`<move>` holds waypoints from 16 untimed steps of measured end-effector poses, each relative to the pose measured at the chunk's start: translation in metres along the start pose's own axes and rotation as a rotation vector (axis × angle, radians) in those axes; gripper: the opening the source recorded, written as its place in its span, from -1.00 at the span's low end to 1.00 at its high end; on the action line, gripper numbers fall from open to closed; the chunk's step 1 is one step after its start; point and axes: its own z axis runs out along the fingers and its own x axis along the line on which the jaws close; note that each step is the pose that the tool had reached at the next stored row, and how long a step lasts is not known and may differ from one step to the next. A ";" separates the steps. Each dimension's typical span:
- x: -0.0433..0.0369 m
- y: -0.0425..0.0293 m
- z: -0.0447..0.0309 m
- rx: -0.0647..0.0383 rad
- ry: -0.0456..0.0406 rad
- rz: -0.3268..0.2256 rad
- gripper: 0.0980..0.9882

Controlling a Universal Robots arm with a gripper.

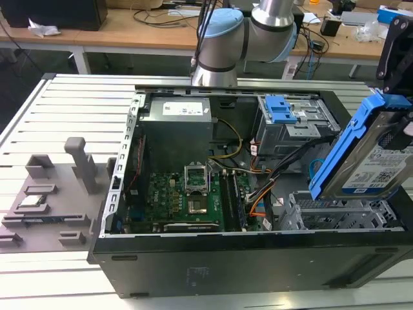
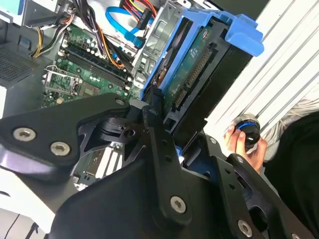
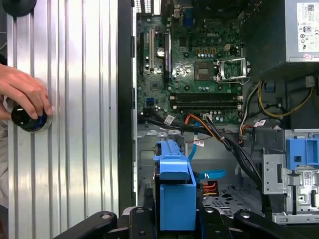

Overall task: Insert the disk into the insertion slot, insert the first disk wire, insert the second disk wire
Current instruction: 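Insert the disk into the insertion slot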

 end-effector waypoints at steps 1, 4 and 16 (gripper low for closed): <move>-0.0001 0.0000 0.0011 0.000 0.0001 0.000 -0.41; -0.0004 -0.0001 0.0037 0.000 0.0001 0.000 -0.41; -0.0063 -0.0007 0.0226 0.000 0.0002 0.000 -0.41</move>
